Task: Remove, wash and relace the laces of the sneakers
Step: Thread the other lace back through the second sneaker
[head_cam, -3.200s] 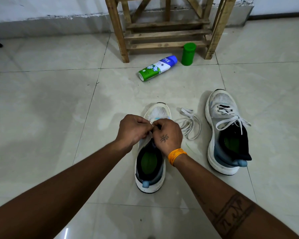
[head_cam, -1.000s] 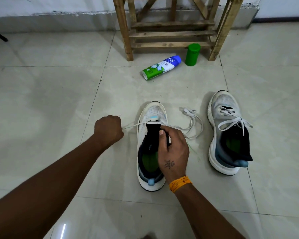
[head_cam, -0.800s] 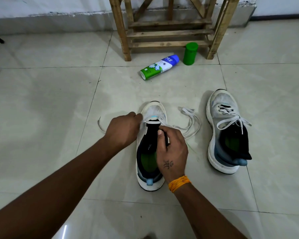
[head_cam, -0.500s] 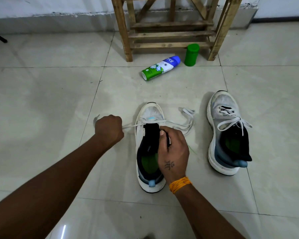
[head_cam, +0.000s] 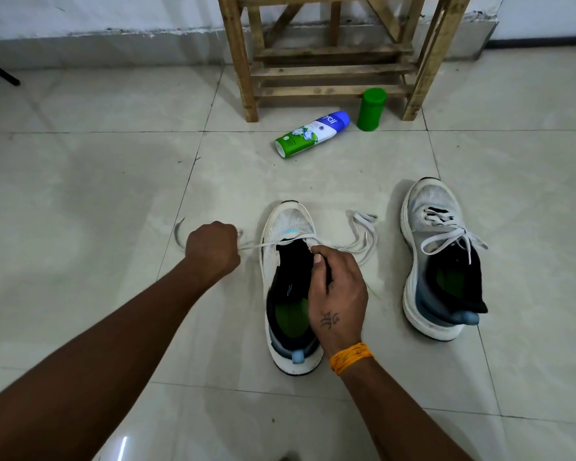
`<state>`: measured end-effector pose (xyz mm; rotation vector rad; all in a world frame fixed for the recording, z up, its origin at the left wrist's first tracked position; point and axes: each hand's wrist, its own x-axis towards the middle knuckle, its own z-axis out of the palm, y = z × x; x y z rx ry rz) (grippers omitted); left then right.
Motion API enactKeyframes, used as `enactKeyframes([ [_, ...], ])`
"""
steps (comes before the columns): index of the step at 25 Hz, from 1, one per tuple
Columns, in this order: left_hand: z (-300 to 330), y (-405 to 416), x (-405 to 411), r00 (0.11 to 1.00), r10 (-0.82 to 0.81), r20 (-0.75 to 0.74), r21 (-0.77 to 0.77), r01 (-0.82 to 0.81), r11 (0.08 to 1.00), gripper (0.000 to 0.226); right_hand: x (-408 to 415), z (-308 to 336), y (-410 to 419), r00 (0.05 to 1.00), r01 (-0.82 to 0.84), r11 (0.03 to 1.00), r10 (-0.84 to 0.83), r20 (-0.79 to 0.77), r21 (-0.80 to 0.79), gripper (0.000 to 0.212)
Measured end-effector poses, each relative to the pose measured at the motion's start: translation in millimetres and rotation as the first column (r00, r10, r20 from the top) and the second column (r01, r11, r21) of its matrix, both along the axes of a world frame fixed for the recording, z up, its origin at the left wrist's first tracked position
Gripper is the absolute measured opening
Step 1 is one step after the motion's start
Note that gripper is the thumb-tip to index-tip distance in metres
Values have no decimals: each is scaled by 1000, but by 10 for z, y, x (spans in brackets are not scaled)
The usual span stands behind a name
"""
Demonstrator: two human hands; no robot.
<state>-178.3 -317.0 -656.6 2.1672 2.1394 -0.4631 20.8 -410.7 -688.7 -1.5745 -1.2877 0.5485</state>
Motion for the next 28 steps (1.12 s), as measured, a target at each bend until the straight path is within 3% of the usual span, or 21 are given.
enactKeyframes([
  [2, -42, -18, -77, 999, -21, 35, -27, 22, 999, 16, -10, 4, -8, 1000, 5, 1000, -5, -11, -9, 22],
  [5, -147, -20, 35, 945, -243, 221, 169, 208, 963, 11, -27, 2, -8, 1000, 22, 1000, -22, -18, -16, 22],
  [7, -155, -37, 151, 902, -355, 246, 254, 293, 922, 7, -28, -2, -12, 1000, 25, 1000, -25, -12, -17, 23],
  [9, -130, -65, 166, 919, -318, 230, 260, 257, 931, 5, -21, 6, -15, 1000, 22, 1000, -22, -8, -16, 23],
  [12, -106, -93, -31, 997, -49, 61, 84, 44, 995, 6, -16, 12, -11, 1000, 9, 1000, -9, -10, -16, 22],
  [14, -118, -121, -131, 1000, 10, -9, 6, -10, 1000, 9, -15, 1, -15, 1000, 3, 1000, -3, -10, -9, 22],
  [18, -134, -88, 59, 951, -179, 251, 194, 131, 972, 12, -20, -5, -9, 1000, 13, 1000, -13, -5, -18, 24],
  [20, -106, -72, 187, 918, -268, 291, 249, 198, 948, 10, -29, -3, -9, 1000, 12, 1000, -12, 2, -25, 24],
  [25, -112, -88, 136, 968, -131, 215, 151, 99, 984, 8, -8, -13, -1, 1000, 8, 1000, -8, 6, -11, 25],
  [28, -156, -124, 111, 945, -115, 305, 164, 67, 984, 10, -23, 26, -1, 1000, -20, 999, 20, -16, -31, 26],
])
